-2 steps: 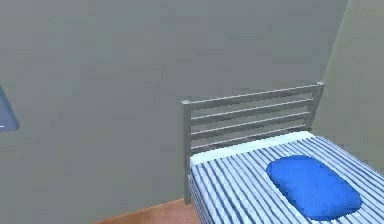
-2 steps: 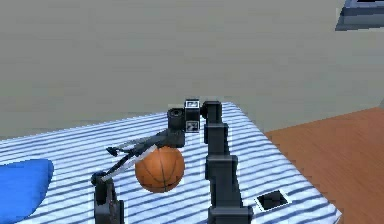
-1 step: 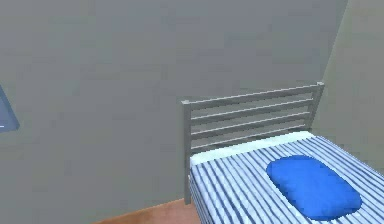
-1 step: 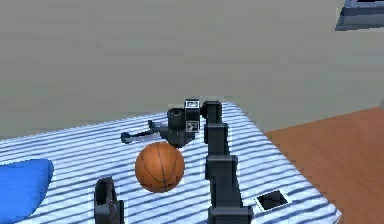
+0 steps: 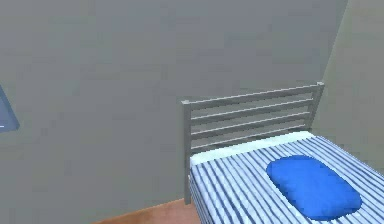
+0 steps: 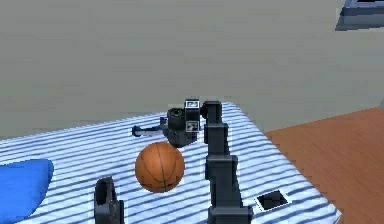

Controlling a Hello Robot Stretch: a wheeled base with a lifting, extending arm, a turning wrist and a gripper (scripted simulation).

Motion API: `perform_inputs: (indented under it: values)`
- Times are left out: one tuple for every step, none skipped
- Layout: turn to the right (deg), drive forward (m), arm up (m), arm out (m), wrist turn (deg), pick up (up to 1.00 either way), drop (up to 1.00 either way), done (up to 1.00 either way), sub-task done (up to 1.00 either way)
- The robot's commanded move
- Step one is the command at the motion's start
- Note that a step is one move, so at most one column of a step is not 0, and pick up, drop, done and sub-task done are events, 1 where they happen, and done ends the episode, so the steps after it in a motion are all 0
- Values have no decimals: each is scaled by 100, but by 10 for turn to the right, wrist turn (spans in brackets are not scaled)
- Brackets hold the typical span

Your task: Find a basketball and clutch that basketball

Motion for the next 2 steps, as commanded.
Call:
perform_inputs:
  values:
    - [0,0,-30,0,0,0,0,0,0]
    - [0,0,0,0,0,100,0,0,0]
